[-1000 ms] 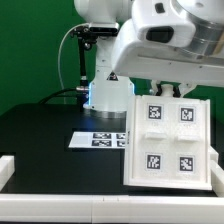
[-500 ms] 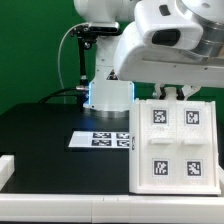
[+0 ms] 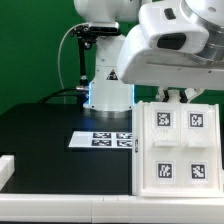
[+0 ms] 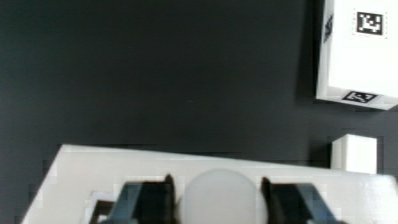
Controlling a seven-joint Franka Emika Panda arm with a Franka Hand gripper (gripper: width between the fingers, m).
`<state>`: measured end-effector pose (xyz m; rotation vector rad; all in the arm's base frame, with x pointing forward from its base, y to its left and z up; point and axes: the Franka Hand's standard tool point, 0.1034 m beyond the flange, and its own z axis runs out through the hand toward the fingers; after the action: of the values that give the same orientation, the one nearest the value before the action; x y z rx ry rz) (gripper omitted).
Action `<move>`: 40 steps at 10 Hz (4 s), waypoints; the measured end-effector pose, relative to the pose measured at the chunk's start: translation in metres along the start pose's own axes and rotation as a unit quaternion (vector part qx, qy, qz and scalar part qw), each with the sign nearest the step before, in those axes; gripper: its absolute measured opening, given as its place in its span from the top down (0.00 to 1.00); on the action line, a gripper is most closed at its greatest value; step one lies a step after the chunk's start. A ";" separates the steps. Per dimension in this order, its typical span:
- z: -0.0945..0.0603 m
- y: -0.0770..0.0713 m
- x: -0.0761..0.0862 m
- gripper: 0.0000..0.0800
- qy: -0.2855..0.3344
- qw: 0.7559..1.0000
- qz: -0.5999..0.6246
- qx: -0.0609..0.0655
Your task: Assemble cabinet
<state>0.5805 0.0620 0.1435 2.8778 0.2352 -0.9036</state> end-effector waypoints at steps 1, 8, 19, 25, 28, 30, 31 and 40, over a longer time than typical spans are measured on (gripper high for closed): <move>0.000 -0.002 0.000 0.72 0.000 1.000 -0.001 -0.003; 0.007 0.000 -0.007 0.72 -0.020 0.999 0.050 0.002; 0.002 -0.015 -0.020 0.72 -0.065 0.995 0.073 -0.013; 0.004 -0.017 -0.015 0.72 -0.073 0.995 0.069 -0.015; -0.008 -0.011 0.000 0.72 -0.059 0.995 0.076 -0.012; -0.004 -0.007 0.002 0.72 -0.056 0.994 0.090 -0.018; -0.004 -0.006 0.002 0.72 -0.057 0.994 0.090 -0.019; -0.016 -0.003 0.018 0.72 -0.043 0.996 0.076 -0.019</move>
Offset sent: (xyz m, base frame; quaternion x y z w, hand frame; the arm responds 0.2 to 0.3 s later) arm -0.0139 -0.0031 0.0112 0.0111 -0.0435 0.0684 0.9966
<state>0.6037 0.0700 0.1460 2.7705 0.0239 -0.9793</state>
